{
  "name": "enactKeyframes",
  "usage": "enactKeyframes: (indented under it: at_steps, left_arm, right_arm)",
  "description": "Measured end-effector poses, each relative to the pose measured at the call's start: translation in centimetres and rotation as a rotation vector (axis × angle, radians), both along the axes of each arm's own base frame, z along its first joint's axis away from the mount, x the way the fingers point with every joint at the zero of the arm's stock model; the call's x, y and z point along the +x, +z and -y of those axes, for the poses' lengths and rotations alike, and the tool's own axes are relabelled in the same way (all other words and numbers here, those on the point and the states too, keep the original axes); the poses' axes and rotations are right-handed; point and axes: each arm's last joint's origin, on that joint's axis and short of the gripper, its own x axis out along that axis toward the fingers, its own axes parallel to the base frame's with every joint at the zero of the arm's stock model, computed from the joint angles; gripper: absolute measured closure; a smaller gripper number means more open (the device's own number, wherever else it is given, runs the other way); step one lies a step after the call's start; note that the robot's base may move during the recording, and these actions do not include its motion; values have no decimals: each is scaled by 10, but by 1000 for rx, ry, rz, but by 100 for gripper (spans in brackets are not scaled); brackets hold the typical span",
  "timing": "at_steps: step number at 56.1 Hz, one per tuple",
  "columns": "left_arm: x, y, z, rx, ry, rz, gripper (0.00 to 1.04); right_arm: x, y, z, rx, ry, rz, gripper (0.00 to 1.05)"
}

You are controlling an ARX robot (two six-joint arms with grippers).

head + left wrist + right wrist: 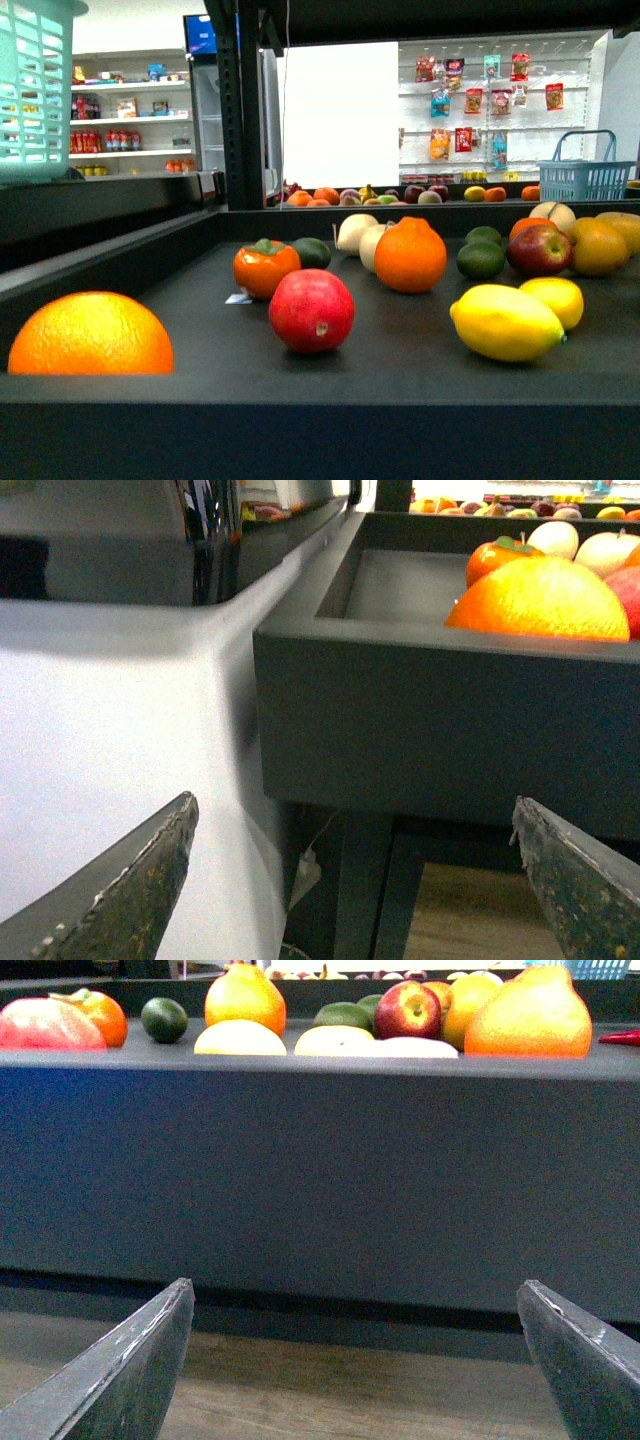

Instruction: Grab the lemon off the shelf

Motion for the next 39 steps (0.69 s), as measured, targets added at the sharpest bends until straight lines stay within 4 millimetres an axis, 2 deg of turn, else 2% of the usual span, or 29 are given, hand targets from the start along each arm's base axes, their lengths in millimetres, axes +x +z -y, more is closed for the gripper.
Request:
enactKeyframes:
  at_steps: [39]
  left_arm:
    - [0, 0, 0, 0, 0, 0, 8]
  right_arm:
    - [0, 0, 0, 0, 0, 0, 7]
